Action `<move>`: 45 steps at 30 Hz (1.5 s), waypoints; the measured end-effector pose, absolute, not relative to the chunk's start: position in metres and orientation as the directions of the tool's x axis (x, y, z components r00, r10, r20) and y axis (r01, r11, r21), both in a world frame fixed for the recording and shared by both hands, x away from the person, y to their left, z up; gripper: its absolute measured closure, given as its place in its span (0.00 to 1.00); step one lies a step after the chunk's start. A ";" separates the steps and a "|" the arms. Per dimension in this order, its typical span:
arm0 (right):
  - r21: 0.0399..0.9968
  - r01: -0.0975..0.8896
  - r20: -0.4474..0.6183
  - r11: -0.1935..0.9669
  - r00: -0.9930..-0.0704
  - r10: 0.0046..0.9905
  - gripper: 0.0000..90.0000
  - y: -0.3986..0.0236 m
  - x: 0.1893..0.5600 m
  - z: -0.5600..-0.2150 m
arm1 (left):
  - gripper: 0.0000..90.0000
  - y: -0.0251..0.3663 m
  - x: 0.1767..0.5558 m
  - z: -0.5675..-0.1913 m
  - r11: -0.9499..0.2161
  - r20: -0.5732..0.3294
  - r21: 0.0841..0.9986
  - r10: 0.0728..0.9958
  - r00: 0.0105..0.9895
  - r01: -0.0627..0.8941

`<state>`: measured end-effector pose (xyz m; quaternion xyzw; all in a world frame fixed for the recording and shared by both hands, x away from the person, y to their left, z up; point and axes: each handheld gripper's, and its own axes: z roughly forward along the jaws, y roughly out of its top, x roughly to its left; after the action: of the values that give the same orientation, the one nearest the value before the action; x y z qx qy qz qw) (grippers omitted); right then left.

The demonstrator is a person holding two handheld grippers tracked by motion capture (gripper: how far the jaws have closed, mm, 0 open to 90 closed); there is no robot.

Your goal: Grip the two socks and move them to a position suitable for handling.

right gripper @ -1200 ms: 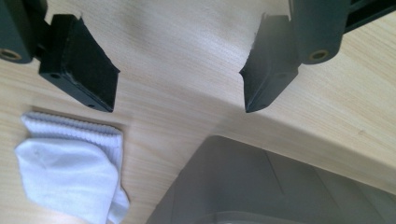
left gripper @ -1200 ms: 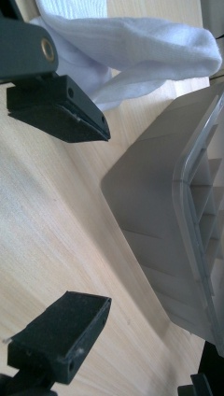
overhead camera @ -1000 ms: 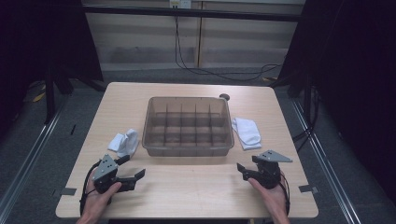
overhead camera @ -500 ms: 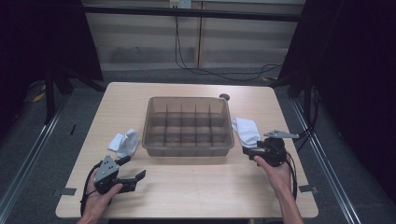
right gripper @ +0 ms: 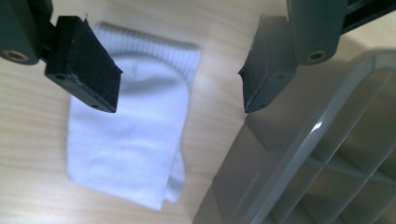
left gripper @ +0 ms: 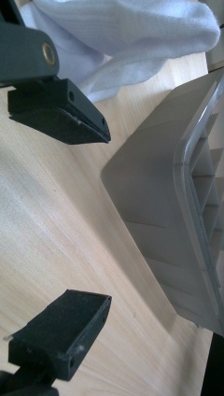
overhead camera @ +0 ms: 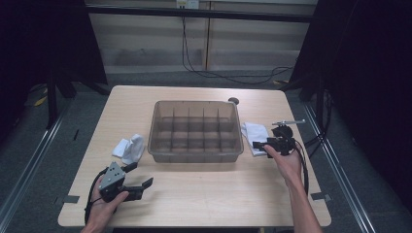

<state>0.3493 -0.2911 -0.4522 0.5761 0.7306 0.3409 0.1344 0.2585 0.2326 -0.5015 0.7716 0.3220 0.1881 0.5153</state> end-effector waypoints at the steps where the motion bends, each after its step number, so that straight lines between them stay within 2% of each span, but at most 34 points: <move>1: 0.653 0.750 0.196 0.104 -0.300 0.933 0.32 -0.291 0.349 -0.452 | 0.20 0.233 0.259 -0.502 -0.261 -0.042 0.916 0.691 0.722 0.303; 2: 0.634 0.766 0.201 0.100 -0.289 0.936 0.28 -0.293 0.357 -0.452 | 0.20 0.232 0.258 -0.502 -0.260 -0.041 0.917 0.690 0.722 0.301; 8: 0.612 0.784 0.170 0.110 -0.266 0.949 0.22 -0.290 0.378 -0.452 | 0.20 0.233 0.258 -0.501 -0.274 -0.028 0.916 0.684 0.729 0.292; 13: 0.554 0.823 0.119 0.127 -0.230 0.966 0.19 -0.282 0.400 -0.468 | 0.20 0.233 0.258 -0.501 -0.277 -0.027 0.916 0.680 0.732 0.291; 18: 0.516 0.846 0.084 0.131 -0.202 0.976 0.19 -0.279 0.407 -0.482 | 0.20 0.233 0.258 -0.501 -0.277 -0.030 0.915 0.677 0.735 0.293; 22: 0.519 0.844 0.084 0.136 -0.208 0.974 0.22 -0.277 0.407 -0.488 | 0.20 0.232 0.259 -0.501 -0.276 -0.040 0.913 0.672 0.740 0.300; 25: 0.511 0.842 0.032 0.175 -0.222 0.975 0.21 -0.273 0.406 -0.492 | 0.21 0.232 0.258 -0.501 -0.278 -0.039 0.913 0.668 0.743 0.298; 30: 0.517 0.837 0.001 0.178 -0.208 0.978 0.23 -0.270 0.404 -0.493 | 0.21 0.232 0.258 -0.502 -0.279 -0.049 0.910 0.664 0.746 0.307; 32: 0.515 0.842 -0.002 0.162 -0.188 0.982 0.33 -0.270 0.404 -0.492 | 0.21 0.231 0.258 -0.501 -0.288 -0.040 0.908 0.664 0.747 0.305; 33: 0.515 0.842 -0.002 0.162 -0.188 0.982 0.33 -0.270 0.404 -0.492 | 0.21 0.231 0.258 -0.501 -0.290 -0.040 0.908 0.658 0.752 0.303; 35: 0.492 0.858 0.000 0.146 -0.168 0.986 0.48 -0.272 0.404 -0.488 | 0.21 0.231 0.257 -0.501 -0.293 -0.040 0.908 0.653 0.756 0.301; 39: 0.496 0.858 0.000 0.135 -0.155 0.988 0.56 -0.274 0.403 -0.487 | 0.21 0.231 0.258 -0.501 -0.295 -0.041 0.906 0.654 0.756 0.304; 40: 0.497 0.859 0.001 0.123 -0.143 0.990 0.67 -0.274 0.403 -0.486 | 0.21 0.231 0.258 -0.501 -0.292 -0.044 0.906 0.654 0.755 0.306; 41: 0.497 0.859 0.001 0.123 -0.143 0.990 0.67 -0.274 0.403 -0.486 | 0.21 0.231 0.258 -0.501 -0.296 -0.042 0.905 0.655 0.754 0.307; 43: 0.515 0.851 0.006 0.107 -0.129 0.992 0.78 -0.277 0.402 -0.487 | 0.21 0.231 0.258 -0.501 -0.299 -0.040 0.904 0.652 0.757 0.305; 45: 0.514 0.851 0.008 0.107 -0.130 0.991 0.78 -0.277 0.402 -0.487 | 0.21 0.231 0.258 -0.501 -0.302 -0.038 0.904 0.649 0.760 0.304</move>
<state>0.4023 -0.2774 -0.4865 0.6364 0.7238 0.2030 0.1728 0.2578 0.2306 -0.5014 0.7888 0.3020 0.1703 0.5076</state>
